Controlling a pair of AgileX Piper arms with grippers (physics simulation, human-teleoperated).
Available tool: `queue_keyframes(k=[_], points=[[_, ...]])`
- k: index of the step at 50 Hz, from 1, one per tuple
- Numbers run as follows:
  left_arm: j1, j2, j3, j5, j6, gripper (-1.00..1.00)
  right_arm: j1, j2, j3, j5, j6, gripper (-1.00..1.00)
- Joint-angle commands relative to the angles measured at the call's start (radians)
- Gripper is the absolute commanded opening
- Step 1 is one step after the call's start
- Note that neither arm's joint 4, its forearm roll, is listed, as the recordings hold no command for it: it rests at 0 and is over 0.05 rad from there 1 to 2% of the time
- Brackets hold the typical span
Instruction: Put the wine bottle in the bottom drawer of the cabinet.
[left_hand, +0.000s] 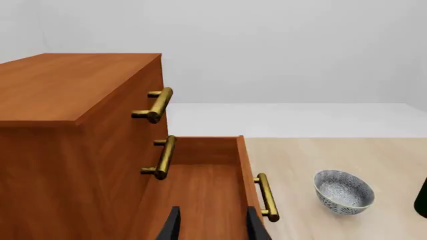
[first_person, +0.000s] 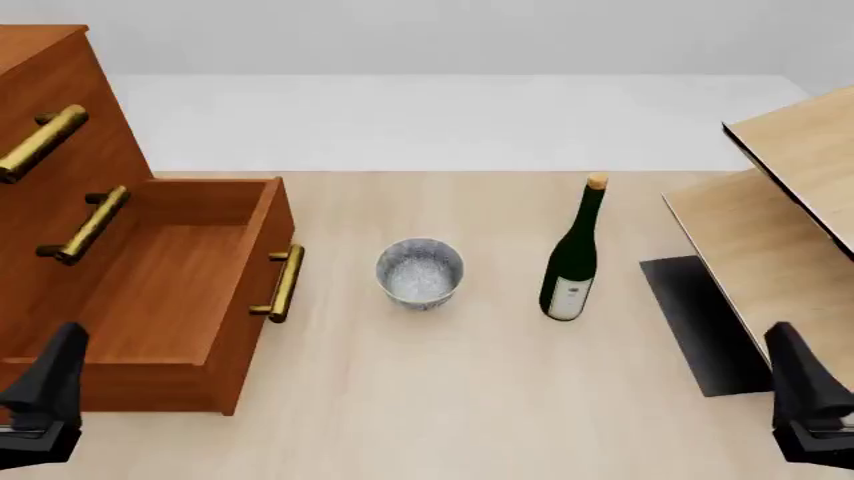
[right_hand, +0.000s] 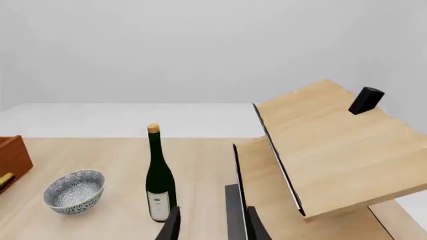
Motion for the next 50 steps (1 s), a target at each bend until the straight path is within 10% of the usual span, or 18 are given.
queue_keyframes(k=[1,21,50], points=[[-0.002,0.006,-0.002,0.000,0.002,1.00,0.004,0.005,-0.003,-0.002,-0.004,1.00],[-0.015,0.020,-0.041,0.010,0.041,1.00,0.014,-0.001,-0.010,-0.011,-0.011,1.00],[-0.039,0.390,-0.459,0.078,0.028,1.00,0.038,-0.001,-0.011,-0.002,-0.017,1.00]])
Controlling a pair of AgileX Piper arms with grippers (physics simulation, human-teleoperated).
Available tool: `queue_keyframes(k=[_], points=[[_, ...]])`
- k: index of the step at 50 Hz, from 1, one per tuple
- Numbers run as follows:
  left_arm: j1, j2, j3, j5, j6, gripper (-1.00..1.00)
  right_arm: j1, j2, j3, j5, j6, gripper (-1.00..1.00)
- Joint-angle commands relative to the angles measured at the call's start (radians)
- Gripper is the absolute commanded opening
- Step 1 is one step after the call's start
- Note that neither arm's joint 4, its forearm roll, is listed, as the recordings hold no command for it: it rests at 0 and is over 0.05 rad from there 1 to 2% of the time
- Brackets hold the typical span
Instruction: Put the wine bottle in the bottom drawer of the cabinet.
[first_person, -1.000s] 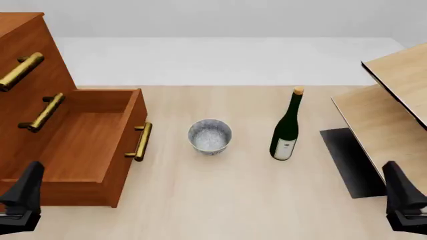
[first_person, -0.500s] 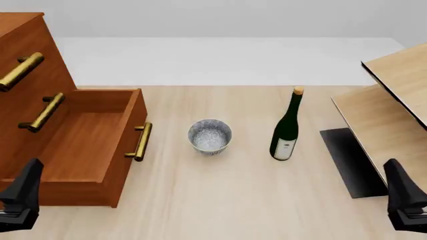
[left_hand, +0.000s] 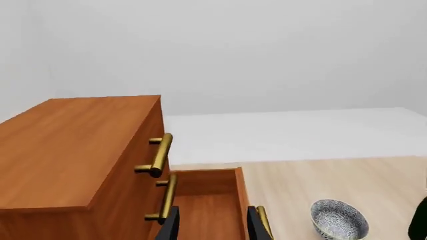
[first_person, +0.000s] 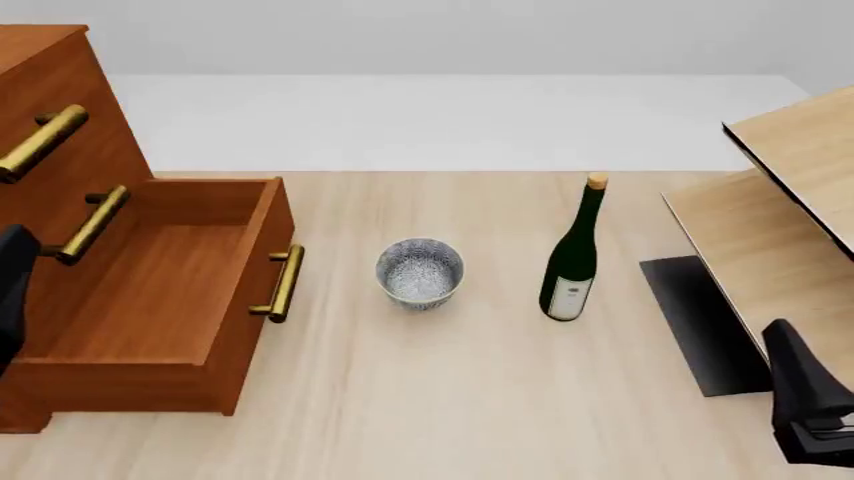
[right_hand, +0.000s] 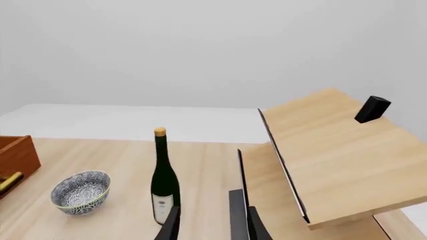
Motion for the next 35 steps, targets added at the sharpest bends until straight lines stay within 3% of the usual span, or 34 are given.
queue_keyframes(k=[1,4,9,16,18,19,26,35], points=[[-0.021,0.186,-0.176,0.039,0.012,1.00,0.010,0.000,0.000,0.005,-0.004,1.00],[-0.052,0.238,-0.229,0.083,-0.001,1.00,0.009,0.001,0.002,0.008,-0.011,1.00],[-0.103,0.298,-0.340,0.172,0.055,1.00,0.016,0.002,0.001,0.012,-0.014,1.00],[-0.139,0.414,-0.506,0.285,-0.016,1.00,0.028,0.002,0.006,0.016,-0.021,1.00],[-0.150,0.444,-0.542,0.311,0.010,1.00,0.031,0.004,0.006,0.017,-0.022,1.00],[-0.158,0.468,-0.571,0.334,-0.010,1.00,0.034,0.005,0.006,0.018,-0.024,1.00],[-0.132,0.611,-0.664,0.431,-0.015,1.00,0.035,0.002,0.003,0.021,-0.025,1.00],[-0.209,0.737,-0.798,0.533,-0.075,1.00,0.038,0.008,0.007,0.024,-0.042,1.00]])
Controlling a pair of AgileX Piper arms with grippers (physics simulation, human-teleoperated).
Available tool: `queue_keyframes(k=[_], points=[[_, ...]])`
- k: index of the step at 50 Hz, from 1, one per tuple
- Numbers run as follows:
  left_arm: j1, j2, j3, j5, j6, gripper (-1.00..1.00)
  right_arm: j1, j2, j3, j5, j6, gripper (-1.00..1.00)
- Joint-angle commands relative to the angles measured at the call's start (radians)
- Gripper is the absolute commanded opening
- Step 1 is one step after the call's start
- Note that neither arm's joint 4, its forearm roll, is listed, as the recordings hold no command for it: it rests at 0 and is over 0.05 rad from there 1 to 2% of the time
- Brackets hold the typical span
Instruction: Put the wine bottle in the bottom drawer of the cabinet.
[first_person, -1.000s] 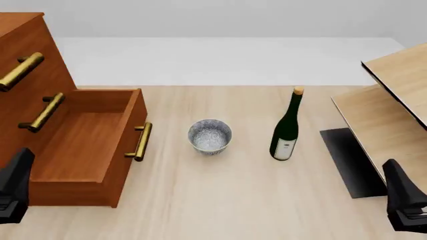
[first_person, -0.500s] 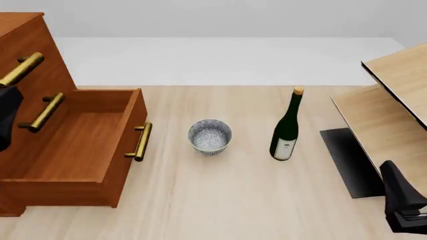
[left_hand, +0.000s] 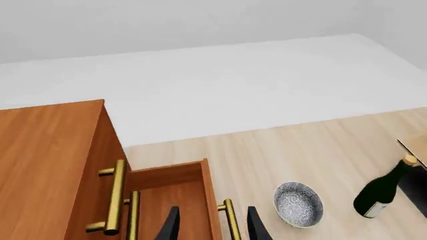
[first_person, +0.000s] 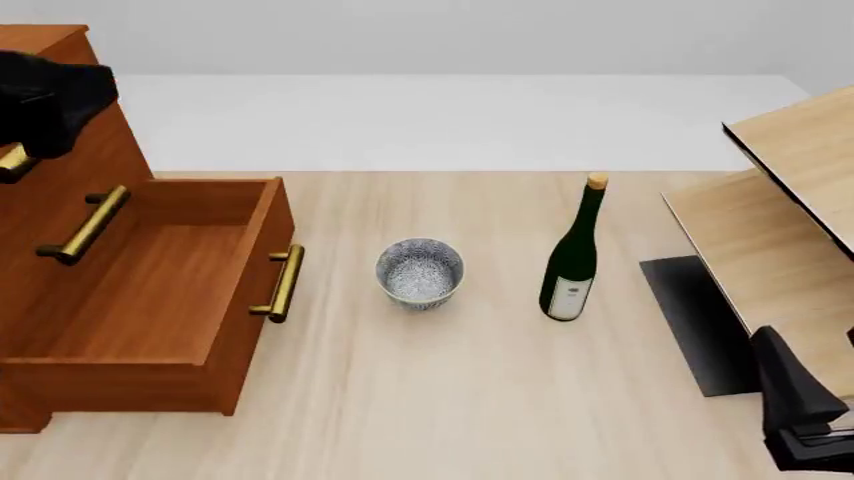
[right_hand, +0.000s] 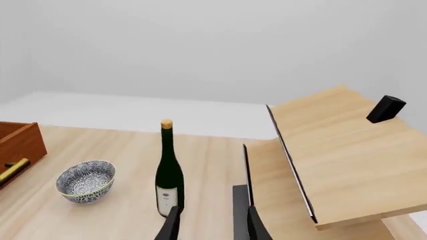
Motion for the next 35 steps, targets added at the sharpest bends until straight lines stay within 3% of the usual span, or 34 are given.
queue_keyframes(k=[1,5,7,8,11,16,24,35], points=[[-0.055,0.180,-0.174,0.137,-0.049,1.00,0.004,0.005,0.002,0.005,-0.015,1.00],[-0.065,0.237,-0.226,0.172,-0.053,1.00,0.011,0.004,0.003,0.006,-0.013,1.00],[-0.083,0.267,-0.235,0.190,-0.011,1.00,0.012,0.005,0.002,0.005,-0.013,1.00],[-0.095,0.284,-0.251,0.206,-0.045,1.00,0.013,0.003,0.002,0.008,-0.016,1.00],[-0.094,0.312,-0.264,0.212,-0.015,1.00,0.009,0.006,0.004,0.010,-0.021,1.00],[-0.073,0.365,-0.268,0.221,-0.024,1.00,0.022,-0.003,-0.001,0.007,-0.002,1.00],[-0.075,0.382,-0.206,0.182,-0.011,1.00,0.024,-0.001,0.003,0.015,-0.007,1.00],[-0.094,0.372,-0.061,0.084,-0.058,1.00,0.028,-0.002,0.003,0.021,0.001,1.00]])
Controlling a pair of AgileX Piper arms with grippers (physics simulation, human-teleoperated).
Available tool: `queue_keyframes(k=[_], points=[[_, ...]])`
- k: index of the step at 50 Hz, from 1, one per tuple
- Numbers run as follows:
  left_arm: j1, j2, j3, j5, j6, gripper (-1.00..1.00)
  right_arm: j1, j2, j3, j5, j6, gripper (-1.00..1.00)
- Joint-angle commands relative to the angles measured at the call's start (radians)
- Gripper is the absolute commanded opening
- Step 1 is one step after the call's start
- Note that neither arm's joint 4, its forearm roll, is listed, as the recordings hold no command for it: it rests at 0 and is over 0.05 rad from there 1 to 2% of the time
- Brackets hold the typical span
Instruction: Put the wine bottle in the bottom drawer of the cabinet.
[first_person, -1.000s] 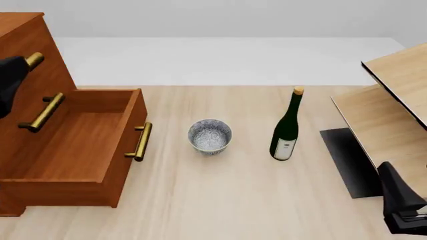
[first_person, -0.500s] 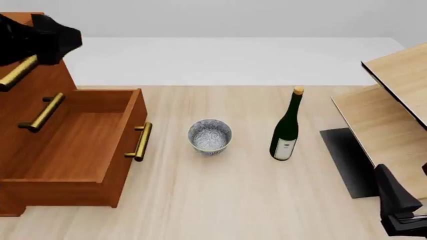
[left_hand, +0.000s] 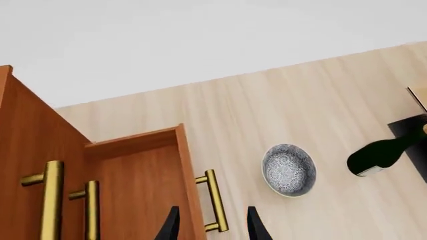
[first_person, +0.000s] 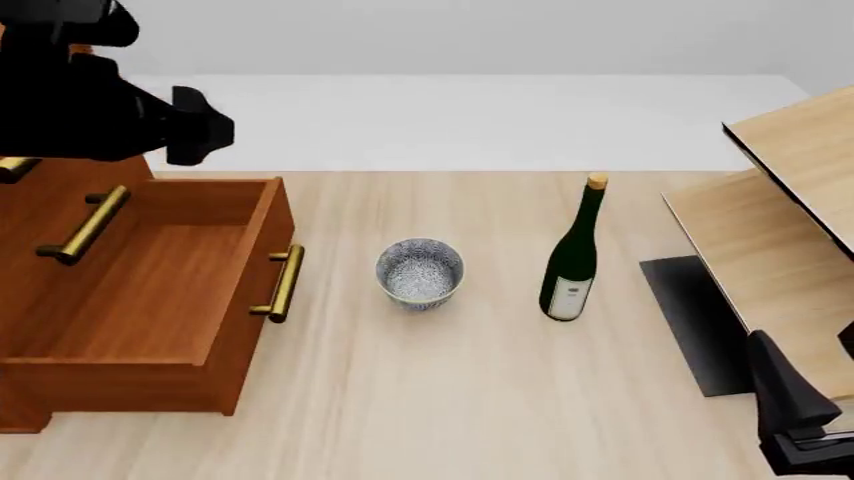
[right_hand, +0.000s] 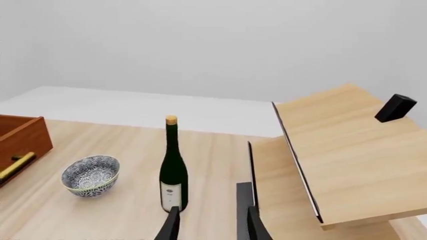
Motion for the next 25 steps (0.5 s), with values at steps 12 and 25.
queue_keyframes(k=[12,25], points=[[0.002,0.027,0.179,-0.105,-0.007,1.00,0.007,0.000,0.002,0.008,0.011,1.00],[-0.010,0.021,0.242,-0.116,-0.016,1.00,0.006,0.000,0.002,0.009,0.011,1.00]])
